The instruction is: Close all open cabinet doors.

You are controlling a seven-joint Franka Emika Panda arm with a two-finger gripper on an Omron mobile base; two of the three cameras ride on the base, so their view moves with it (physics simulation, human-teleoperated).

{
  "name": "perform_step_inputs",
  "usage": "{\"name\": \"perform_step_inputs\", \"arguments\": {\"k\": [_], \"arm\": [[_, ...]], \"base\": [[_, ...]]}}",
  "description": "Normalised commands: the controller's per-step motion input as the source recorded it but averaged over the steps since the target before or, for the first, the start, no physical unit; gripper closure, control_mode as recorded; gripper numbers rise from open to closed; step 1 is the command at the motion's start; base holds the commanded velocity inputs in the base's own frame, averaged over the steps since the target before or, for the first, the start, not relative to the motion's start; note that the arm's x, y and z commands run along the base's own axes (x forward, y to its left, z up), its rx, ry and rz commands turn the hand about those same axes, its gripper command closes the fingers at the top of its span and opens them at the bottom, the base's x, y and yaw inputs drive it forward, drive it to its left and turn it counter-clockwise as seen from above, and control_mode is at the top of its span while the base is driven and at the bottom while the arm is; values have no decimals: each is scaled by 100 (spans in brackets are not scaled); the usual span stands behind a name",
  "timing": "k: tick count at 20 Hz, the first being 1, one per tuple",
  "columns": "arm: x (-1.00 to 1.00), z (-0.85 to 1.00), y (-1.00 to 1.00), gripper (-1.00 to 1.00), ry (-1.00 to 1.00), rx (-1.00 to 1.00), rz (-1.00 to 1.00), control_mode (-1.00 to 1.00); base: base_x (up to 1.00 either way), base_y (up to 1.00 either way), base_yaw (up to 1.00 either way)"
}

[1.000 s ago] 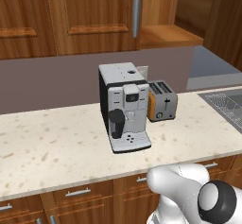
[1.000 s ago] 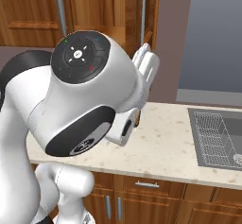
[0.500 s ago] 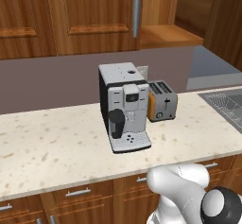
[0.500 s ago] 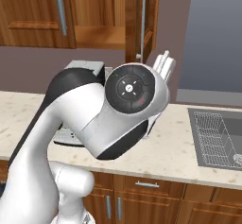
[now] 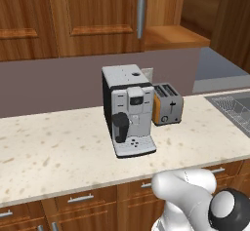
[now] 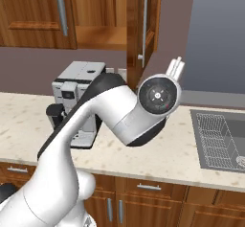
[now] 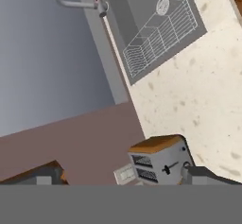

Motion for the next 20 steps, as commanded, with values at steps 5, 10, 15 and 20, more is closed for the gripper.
{"name": "perform_step_inputs", "arguments": {"k": [5, 10, 15, 20], "arm": [[42, 18, -39, -100, 7, 7, 21, -100], [29, 15, -28, -100, -1, 16, 30, -100], [38, 5, -13, -100, -10, 20, 32, -100], [40, 1, -11, -100, -12, 16, 28, -100]], "base": [[0, 0, 0], [0, 0, 0], [0, 0, 0], [0, 0, 0]]}}
